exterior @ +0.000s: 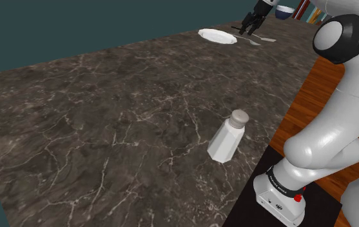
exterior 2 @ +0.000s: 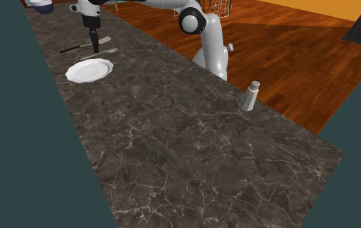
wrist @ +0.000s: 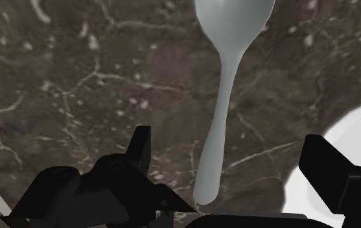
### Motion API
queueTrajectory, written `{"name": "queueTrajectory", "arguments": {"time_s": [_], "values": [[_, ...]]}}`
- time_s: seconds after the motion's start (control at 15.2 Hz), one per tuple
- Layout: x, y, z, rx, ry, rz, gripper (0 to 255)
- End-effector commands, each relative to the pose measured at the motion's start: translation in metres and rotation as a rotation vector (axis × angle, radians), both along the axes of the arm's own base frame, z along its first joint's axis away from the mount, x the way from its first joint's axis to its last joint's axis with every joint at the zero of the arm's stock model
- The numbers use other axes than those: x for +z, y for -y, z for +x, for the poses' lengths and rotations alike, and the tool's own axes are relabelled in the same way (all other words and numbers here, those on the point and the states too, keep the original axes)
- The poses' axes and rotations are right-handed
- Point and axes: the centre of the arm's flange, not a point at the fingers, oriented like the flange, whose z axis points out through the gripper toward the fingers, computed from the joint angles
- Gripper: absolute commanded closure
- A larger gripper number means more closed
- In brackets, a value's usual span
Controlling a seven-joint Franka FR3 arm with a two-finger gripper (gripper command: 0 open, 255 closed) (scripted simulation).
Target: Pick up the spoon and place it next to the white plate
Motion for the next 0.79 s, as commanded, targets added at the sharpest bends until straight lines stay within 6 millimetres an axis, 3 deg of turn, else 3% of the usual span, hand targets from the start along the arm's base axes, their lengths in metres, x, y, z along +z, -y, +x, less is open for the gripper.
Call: {"name": "queueTrajectory", "arguments": {"time_s": [0.0, 0.26, 0.73], "values": [[0.0, 0.0, 0.0, 0.0, 0.0, 0.0, 0], [0.048, 0.006, -0.011, 0.0, 0.0, 0.0, 0], [0.048, 0.006, -0.011, 0.0, 0.0, 0.0, 0]]}}
